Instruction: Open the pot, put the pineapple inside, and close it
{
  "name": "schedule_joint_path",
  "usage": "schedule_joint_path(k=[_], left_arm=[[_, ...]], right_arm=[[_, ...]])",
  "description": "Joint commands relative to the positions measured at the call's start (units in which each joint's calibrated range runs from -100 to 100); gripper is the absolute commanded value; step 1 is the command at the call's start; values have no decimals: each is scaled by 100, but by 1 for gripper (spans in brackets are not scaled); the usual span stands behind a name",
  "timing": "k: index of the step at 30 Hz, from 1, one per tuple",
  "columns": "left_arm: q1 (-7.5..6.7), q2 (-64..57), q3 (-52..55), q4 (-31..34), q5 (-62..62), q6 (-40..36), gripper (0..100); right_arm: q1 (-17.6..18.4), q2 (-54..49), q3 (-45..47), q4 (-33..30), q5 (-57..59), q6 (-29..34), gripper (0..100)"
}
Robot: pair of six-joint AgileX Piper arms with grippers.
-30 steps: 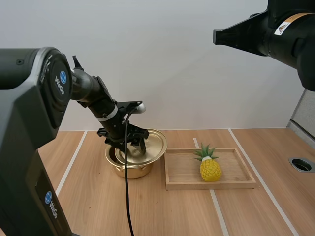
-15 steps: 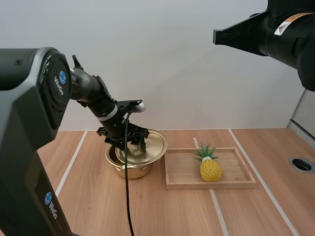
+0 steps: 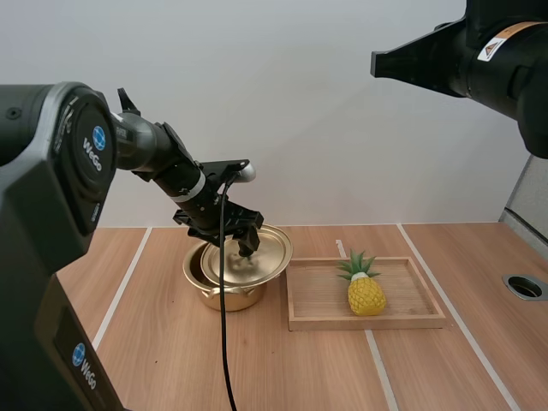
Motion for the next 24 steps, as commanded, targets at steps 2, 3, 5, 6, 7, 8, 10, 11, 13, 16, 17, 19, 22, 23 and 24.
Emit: schedule_joint_path(k=[2,3,5,6,7,8,10,11,13,16,17,19,22,23,24], left_arm=[[-17,-66,-42,-181,-163,166,100],[-17,-66,-42,-187,-208,166,100],[-17,-66,-42,-207,-271,166,100],[-17,-54,-42,-201,-308,173,100],[-17,-45,-42,-211,-331,173,100],[-17,-31,-42,-217,-330,173,100],[-17,20,-42,-285,-330,251,100],[-17,37,-42,-297,-330,251,100],[-48,34,-42,-297,-310,251,100],[-145,34,-42,-297,-277,251,100],[-188,34,-42,-297,-301,251,100],[-269,52,-42,-297,-372,242,100],[-328,105,-42,-287,-386,174,100],[-328,134,-42,-287,-386,135,100],[-328,132,-42,-261,-386,135,100]], right_arm=[[-23,-17,-48,15,-29,-54,0],[-23,-17,-48,15,-29,-54,0],[-23,-17,-48,15,-29,-54,0],[-23,-17,-48,15,-29,-54,0],[-23,-17,-48,15,-29,-54,0],[-23,-17,-48,15,-29,-54,0],[-23,-17,-48,15,-29,-54,0],[-23,-17,-48,15,-29,-54,0],[-23,-17,-48,15,-29,-54,0],[-23,-17,-48,15,-29,-54,0],[-23,-17,-48,15,-29,-54,0],[-23,-17,-48,15,-12,-54,0],[-23,-17,-48,15,24,-54,0],[-23,-17,-48,15,24,-54,0],[-23,-17,-48,-1,21,-54,0]])
